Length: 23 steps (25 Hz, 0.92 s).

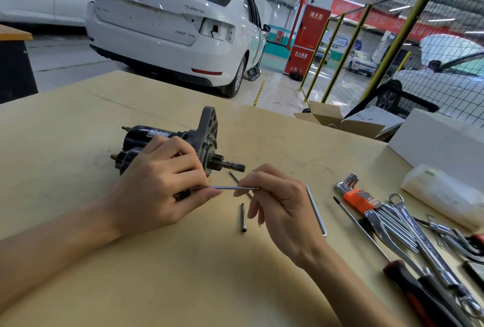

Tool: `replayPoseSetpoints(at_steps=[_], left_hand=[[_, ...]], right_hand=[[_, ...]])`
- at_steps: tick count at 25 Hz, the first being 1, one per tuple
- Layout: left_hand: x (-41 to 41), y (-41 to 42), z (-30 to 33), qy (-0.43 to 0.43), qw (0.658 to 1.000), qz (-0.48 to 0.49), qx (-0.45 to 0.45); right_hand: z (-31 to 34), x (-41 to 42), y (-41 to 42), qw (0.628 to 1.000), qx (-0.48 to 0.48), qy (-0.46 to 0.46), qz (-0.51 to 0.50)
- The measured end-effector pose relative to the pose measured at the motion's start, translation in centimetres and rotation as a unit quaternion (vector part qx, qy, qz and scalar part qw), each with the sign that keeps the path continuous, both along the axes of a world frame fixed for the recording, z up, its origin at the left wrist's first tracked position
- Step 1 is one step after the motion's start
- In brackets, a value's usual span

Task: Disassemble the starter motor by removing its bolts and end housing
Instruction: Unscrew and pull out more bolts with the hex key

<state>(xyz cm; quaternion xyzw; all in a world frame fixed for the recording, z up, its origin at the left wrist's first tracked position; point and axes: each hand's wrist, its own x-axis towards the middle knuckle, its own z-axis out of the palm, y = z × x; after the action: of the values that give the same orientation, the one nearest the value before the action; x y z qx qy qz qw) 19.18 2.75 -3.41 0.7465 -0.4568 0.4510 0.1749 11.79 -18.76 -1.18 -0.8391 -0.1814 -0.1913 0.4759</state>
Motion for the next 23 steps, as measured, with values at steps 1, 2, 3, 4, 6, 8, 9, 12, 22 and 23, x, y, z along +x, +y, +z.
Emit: replayPoseSetpoints(at_steps=[1,2,3,4,6,8,9,12,22,23], left_hand=[[0.0,0.0,0.0,0.001,1.0,-0.002,-0.001],[0.0,0.0,0.0,0.003,1.0,-0.005,-0.002],[0.0,0.0,0.1,0.004,1.0,-0.008,-0.003],[0.0,0.0,0.1,0.003,1.0,-0.011,-0.003],[0.1,0.0,0.1,-0.001,1.0,-0.011,-0.003],[0.2,-0.1,0.0,-0.004,1.0,-0.006,-0.009],[0.3,-0.1,0.0,-0.004,1.0,-0.006,-0.012],[0.2,-0.1,0.0,-0.006,1.0,-0.012,-0.017],[0.1,0.0,0.1,0.006,1.0,-0.006,-0.003],[0.1,0.0,0.1,0.007,1.0,-0.005,-0.005]], right_hand=[[0.0,0.0,0.0,1.0,-0.003,-0.001,-0.001],[-0.1,0.0,0.0,1.0,-0.006,-0.005,-0.003],[-0.1,0.1,-0.1,1.0,-0.011,-0.01,-0.004],[-0.1,0.2,-0.1,1.0,-0.02,-0.014,-0.007],[-0.1,0.3,-0.2,0.999,-0.037,-0.02,-0.021],[-0.1,0.3,-0.2,0.999,-0.017,0.007,-0.046],[0.0,0.3,-0.1,0.998,0.001,0.031,-0.058],[0.3,0.4,-0.2,0.993,0.039,0.095,-0.048],[1.0,-0.5,0.4,0.981,0.084,0.143,0.098],[0.9,-0.5,0.4,0.98,0.089,0.143,0.106]])
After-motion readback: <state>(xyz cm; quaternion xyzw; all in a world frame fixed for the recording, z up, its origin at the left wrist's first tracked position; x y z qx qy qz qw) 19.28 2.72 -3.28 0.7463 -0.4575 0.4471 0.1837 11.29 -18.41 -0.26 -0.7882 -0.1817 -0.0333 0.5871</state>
